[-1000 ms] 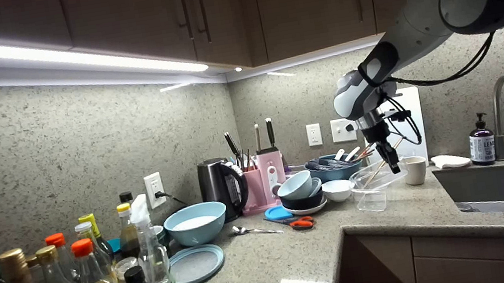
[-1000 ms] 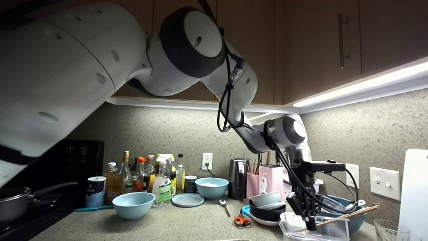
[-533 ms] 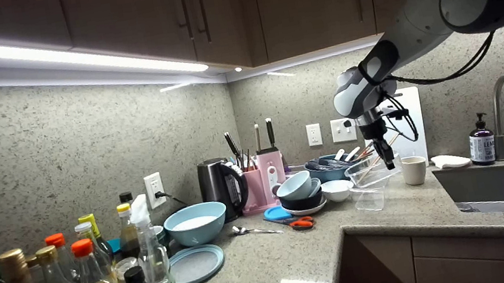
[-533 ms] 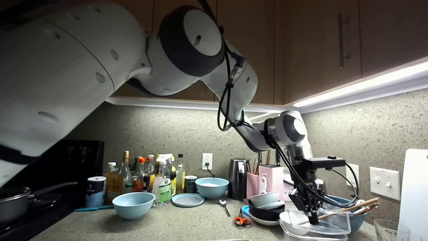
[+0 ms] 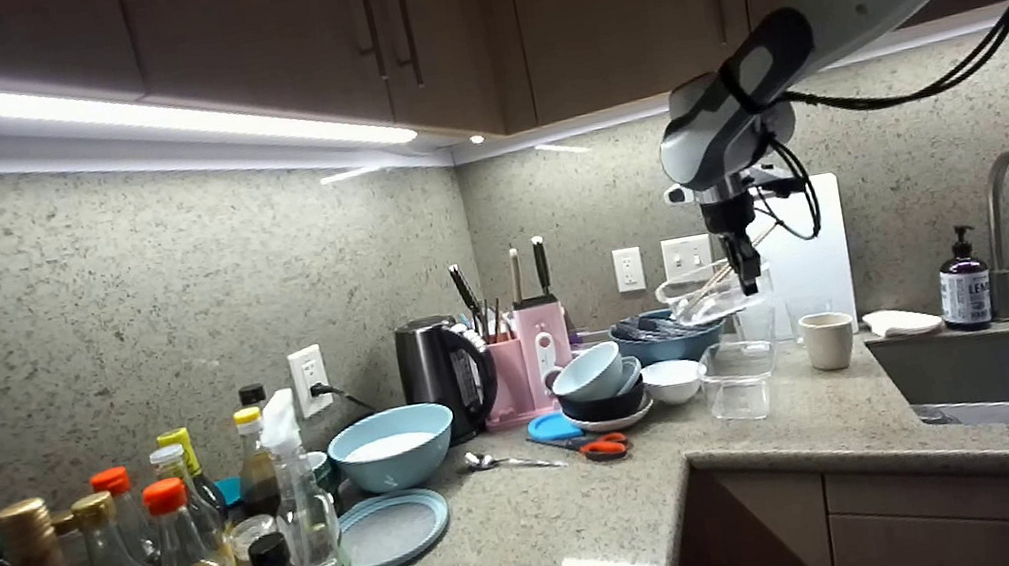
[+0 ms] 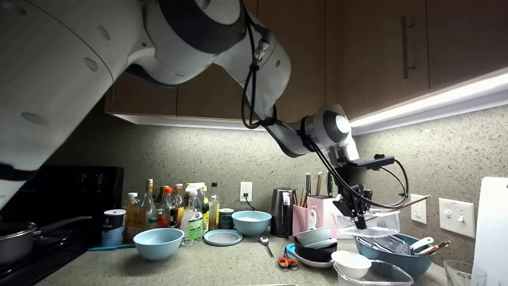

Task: Pick up the bowl and put it on the counter

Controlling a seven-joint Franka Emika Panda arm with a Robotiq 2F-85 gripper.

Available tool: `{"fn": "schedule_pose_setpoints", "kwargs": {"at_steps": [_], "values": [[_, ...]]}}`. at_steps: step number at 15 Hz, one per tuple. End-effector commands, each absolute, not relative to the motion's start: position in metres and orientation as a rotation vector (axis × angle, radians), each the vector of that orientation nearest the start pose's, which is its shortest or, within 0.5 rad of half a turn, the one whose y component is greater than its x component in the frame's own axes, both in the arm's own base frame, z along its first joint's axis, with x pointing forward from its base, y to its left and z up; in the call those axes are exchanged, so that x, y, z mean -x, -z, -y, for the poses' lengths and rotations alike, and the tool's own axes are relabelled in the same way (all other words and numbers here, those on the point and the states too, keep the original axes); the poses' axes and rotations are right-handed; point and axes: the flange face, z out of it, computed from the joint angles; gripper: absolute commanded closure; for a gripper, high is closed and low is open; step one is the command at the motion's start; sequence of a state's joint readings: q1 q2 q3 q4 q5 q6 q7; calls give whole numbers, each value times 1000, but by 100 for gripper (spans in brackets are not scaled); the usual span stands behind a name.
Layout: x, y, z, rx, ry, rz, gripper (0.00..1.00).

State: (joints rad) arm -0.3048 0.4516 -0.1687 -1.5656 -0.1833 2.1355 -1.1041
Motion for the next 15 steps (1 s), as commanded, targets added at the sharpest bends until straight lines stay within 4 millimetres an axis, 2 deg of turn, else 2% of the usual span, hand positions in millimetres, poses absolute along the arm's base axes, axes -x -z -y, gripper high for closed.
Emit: {"fn": "schedule_pose_setpoints", "kwargs": {"at_steps": [1,3,6,13,15], "values": [[-594,-433,264,3195,-94,1225,95],[-589,-442,235,3204,-102,1267,95],[-583,-446,188,3222,-154,1358,95],[-577,-421,58,3128,-252,1641,94],[-577,-419,33,3088,-226,1675,94]]}}
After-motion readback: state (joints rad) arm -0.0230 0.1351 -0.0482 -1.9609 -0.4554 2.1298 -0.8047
